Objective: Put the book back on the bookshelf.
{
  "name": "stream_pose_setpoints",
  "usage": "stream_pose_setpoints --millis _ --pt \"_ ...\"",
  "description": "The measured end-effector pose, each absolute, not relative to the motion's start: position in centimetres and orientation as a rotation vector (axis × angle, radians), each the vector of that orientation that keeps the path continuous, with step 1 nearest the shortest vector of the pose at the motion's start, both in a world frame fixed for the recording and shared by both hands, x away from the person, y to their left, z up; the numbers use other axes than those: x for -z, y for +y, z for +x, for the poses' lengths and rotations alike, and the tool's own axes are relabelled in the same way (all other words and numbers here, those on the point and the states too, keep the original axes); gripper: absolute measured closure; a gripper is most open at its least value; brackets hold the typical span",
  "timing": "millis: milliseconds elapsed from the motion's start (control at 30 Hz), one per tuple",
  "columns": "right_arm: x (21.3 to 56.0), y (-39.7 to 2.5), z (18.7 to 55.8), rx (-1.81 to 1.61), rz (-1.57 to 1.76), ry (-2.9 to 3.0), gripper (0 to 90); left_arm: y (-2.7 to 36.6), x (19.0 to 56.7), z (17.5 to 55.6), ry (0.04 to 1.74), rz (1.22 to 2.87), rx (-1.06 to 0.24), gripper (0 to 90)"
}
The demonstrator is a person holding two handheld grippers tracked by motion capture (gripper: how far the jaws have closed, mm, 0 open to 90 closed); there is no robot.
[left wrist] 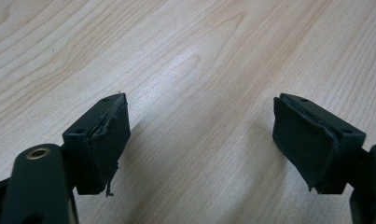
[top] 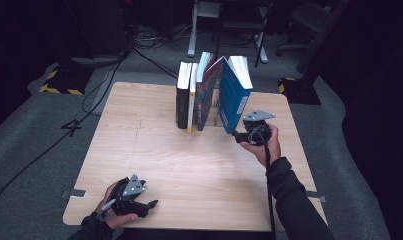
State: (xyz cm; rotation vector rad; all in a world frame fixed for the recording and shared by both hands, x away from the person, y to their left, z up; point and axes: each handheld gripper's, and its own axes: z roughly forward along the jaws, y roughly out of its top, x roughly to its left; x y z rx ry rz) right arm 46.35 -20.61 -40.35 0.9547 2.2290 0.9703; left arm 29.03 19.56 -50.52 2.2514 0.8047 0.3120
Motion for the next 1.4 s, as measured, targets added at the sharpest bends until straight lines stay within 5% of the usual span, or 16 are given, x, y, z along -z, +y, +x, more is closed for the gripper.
stream_pose_setpoints --millis 1400 --pt "41.0 -25.8 38.3 -0.894 0.76 2.334 29.0 19.6 50.5 29.0 0.805 2.251 -0.312 19.3"
